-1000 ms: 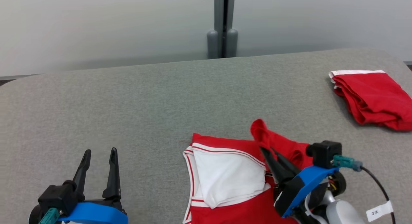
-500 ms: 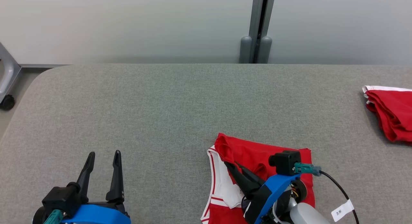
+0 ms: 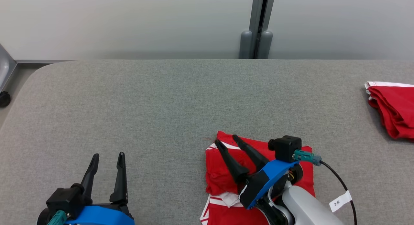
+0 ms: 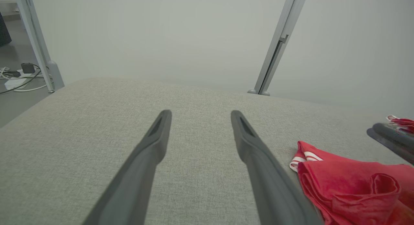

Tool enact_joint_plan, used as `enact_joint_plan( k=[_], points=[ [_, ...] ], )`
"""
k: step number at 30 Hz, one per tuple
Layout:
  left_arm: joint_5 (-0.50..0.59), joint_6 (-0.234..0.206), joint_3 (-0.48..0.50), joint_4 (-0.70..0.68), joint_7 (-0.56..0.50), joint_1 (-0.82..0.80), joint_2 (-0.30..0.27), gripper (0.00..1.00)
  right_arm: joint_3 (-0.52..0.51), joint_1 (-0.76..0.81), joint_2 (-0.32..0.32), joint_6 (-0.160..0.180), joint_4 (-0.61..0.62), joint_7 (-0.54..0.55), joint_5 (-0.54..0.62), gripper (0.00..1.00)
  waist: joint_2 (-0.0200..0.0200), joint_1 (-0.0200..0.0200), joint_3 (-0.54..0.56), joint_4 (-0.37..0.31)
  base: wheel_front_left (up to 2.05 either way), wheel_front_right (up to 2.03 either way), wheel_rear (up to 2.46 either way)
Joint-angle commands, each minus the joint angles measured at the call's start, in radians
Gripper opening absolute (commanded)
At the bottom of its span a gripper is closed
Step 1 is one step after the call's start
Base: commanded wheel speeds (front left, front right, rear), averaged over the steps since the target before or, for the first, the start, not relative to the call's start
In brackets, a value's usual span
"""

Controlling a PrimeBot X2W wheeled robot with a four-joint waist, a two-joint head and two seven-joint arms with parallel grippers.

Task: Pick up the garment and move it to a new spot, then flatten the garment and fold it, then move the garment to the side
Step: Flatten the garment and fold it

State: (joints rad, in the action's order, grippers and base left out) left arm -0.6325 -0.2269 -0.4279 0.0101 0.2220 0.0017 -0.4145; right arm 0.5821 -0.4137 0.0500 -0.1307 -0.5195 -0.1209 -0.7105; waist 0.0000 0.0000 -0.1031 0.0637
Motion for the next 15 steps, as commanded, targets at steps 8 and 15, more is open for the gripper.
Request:
enact_joint_plan(
  k=[8,15],
  points=[
    [0.009,0.005,-0.012,0.008,0.009,-0.015,0.008,1.00,-0.161,-0.009,0.001,0.000,0.009,-0.094,0.261,1.00,0.0000,0.0000,0.006,-0.016,0.00,0.00,0.00],
    [0.008,0.004,-0.016,0.011,0.012,-0.008,0.008,1.00,-0.336,0.105,0.001,0.000,0.075,-0.081,0.460,1.00,0.0000,0.0000,0.015,-0.023,0.00,0.00,0.00]
  ],
)
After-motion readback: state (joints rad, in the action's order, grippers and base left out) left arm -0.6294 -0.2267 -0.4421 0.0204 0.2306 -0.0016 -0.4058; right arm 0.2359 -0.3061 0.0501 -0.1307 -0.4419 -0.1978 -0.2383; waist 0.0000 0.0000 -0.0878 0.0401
